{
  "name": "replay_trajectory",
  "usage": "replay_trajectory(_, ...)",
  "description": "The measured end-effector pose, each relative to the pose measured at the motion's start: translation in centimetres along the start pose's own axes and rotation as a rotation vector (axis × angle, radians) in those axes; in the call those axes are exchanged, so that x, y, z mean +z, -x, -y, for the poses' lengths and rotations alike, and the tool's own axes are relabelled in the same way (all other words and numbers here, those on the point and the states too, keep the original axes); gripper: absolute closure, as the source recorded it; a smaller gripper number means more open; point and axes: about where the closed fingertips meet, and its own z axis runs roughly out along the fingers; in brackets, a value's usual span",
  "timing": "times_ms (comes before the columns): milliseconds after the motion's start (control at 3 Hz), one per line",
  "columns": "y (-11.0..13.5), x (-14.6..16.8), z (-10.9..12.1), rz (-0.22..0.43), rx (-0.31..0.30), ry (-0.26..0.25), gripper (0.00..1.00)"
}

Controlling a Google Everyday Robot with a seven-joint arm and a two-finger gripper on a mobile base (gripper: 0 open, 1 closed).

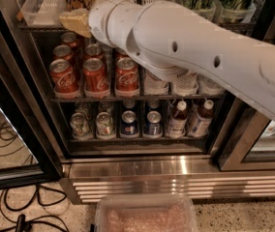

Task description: Pick orange can from top shelf of fridge

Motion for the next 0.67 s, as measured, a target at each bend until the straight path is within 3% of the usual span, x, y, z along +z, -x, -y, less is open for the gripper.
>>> replay_trajectory(667,1.33,2.05,0.87,0.018,-0.009,0.003,0.33)
